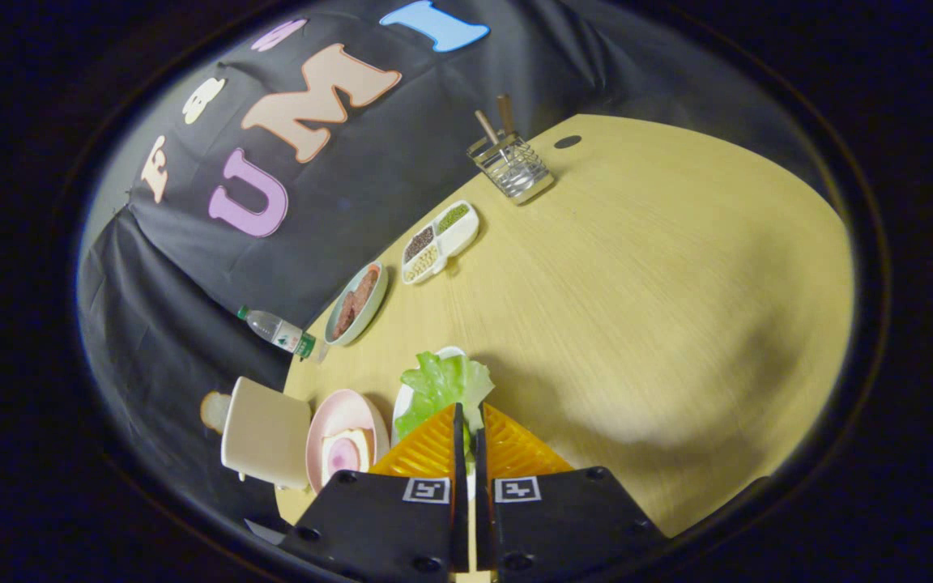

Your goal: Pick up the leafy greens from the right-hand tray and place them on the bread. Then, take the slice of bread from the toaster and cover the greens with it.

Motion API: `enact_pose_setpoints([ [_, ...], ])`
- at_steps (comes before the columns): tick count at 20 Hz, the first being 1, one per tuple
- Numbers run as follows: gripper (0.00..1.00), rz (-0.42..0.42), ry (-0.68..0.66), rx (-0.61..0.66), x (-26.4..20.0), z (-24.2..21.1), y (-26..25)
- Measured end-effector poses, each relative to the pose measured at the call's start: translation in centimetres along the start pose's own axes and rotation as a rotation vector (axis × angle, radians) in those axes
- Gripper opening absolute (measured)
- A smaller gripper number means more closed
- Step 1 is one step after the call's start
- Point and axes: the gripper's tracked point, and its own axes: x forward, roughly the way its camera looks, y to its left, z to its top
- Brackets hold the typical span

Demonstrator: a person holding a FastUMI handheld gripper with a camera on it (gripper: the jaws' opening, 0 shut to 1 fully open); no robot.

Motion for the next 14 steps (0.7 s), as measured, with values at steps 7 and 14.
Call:
enact_pose_setpoints([
  [7,0.06,-0.044,-0.004,-0.019,0.8,0.0,-2.0],
  [14,0.09,-0.059,-0.023,-0.013,0.9,0.3,-2.7],
])
